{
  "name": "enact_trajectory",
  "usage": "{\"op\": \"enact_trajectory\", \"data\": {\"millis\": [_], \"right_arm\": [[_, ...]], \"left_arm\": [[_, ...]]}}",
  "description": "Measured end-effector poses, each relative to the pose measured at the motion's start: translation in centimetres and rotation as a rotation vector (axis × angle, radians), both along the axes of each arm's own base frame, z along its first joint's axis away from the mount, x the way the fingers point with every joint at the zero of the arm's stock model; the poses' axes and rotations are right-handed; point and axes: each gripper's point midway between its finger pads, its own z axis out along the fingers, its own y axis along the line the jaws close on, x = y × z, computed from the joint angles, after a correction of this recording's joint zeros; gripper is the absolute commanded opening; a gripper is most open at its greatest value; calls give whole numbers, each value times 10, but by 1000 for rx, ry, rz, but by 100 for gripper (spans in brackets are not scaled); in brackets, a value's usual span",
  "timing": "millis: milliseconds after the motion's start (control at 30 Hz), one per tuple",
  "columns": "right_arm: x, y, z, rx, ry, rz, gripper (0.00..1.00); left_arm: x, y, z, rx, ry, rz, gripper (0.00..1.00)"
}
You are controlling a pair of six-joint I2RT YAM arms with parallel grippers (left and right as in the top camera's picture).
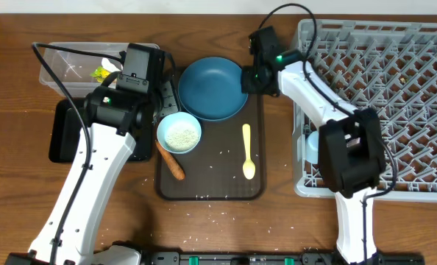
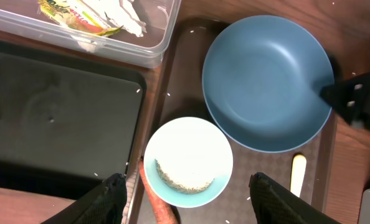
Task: Sort waste into correct bins and load items into the dishwasher rack
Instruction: 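Reach the right gripper to the blue plate and grasp its rim, then lift the blue plate with the right gripper toward the dish rack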
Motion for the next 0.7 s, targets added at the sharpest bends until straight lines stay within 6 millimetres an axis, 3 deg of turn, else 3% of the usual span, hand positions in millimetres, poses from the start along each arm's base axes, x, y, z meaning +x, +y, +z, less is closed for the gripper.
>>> {"op": "enact_trajectory", "data": {"millis": [233, 300, 567, 700], "right_arm": [[-8, 7, -26, -18, 48, 14, 17], [-7, 7, -25, -18, 43, 17, 1], [-2, 3, -10, -5, 24, -2, 1], [4, -11, 20, -15, -28, -19, 1]], "left_arm": [[0, 2, 0, 8, -2, 5, 66], [0, 2, 0, 11, -3, 7, 66], [1, 3, 0, 16, -4, 10, 66], [1, 3, 0, 17, -4, 11, 66]]}}
